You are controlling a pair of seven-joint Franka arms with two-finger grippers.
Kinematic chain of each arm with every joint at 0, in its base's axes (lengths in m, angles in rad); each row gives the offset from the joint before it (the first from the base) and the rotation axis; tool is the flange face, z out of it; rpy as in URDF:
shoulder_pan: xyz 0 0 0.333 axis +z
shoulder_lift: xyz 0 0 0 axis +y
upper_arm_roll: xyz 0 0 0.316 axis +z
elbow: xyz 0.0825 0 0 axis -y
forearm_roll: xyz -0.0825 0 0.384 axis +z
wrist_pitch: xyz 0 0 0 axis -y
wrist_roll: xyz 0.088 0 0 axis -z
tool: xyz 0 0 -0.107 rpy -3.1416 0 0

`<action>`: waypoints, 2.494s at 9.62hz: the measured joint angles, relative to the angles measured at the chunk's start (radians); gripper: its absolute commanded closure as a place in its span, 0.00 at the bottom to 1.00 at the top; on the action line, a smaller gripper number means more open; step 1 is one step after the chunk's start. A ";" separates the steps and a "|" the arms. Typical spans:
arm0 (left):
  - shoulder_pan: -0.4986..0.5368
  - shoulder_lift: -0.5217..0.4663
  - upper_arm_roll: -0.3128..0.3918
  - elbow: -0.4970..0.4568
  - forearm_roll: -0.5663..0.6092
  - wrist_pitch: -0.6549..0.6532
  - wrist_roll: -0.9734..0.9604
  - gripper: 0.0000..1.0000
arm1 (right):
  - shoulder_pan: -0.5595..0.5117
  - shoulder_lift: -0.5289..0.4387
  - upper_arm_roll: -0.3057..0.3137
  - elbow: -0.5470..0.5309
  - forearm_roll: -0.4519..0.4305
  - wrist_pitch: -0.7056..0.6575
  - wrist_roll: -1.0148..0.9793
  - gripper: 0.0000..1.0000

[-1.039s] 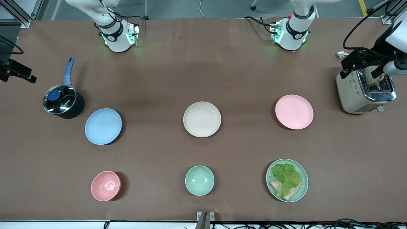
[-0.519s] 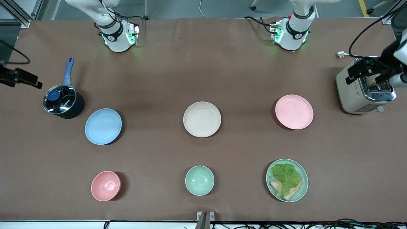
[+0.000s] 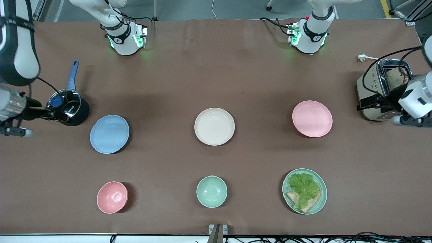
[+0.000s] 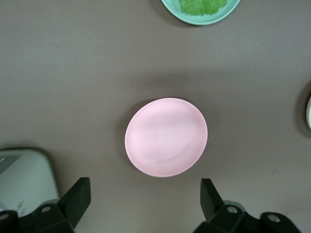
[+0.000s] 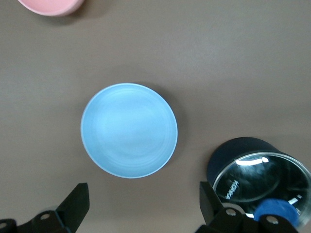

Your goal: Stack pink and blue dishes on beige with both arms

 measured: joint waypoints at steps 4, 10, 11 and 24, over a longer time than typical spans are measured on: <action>-0.001 0.172 0.012 -0.174 -0.068 0.270 0.295 0.02 | -0.013 0.188 -0.083 -0.104 0.288 0.195 -0.326 0.04; 0.000 0.375 0.012 -0.171 -0.146 0.342 0.548 0.94 | -0.008 0.297 -0.080 -0.133 0.389 0.275 -0.452 0.36; 0.000 0.376 0.012 -0.171 -0.146 0.341 0.549 1.00 | -0.008 0.306 -0.080 -0.133 0.395 0.291 -0.463 0.42; -0.042 0.096 -0.483 -0.059 -0.150 0.141 -0.227 0.98 | -0.001 0.324 -0.156 0.218 0.341 -0.199 -0.324 0.99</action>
